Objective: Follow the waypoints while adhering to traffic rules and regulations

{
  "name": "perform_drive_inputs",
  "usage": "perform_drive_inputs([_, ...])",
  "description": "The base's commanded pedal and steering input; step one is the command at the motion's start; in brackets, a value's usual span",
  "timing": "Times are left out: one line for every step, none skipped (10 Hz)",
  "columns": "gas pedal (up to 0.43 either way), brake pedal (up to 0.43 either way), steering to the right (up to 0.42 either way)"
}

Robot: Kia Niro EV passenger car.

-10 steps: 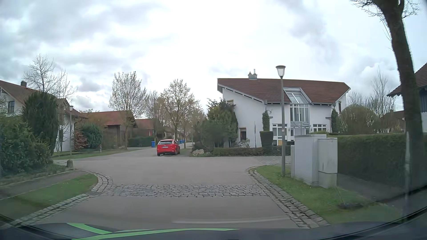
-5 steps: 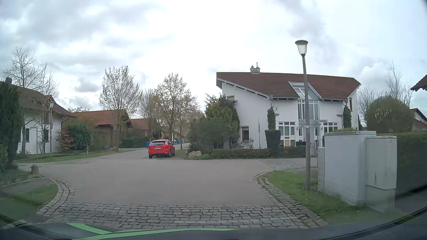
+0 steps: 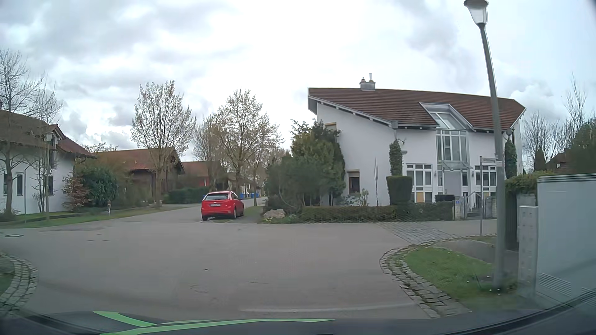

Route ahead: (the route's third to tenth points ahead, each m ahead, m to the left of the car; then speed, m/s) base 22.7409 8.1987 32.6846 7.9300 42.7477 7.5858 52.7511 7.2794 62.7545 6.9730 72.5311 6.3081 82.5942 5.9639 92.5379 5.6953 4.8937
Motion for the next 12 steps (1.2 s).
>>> perform_drive_inputs([0.000,0.213,-0.055])
perform_drive_inputs([0.000,0.207,-0.072])
perform_drive_inputs([0.000,0.213,-0.093])
perform_drive_inputs([0.000,0.207,-0.111])
perform_drive_inputs([0.000,0.195,-0.138])
perform_drive_inputs([0.000,0.183,-0.155])
perform_drive_inputs([0.000,0.177,-0.166])
perform_drive_inputs([0.000,0.128,-0.178])
perform_drive_inputs([0.000,0.030,-0.197])
perform_drive_inputs([0.000,0.000,-0.219])
perform_drive_inputs([0.000,0.000,-0.254])
perform_drive_inputs([0.000,0.000,-0.274])
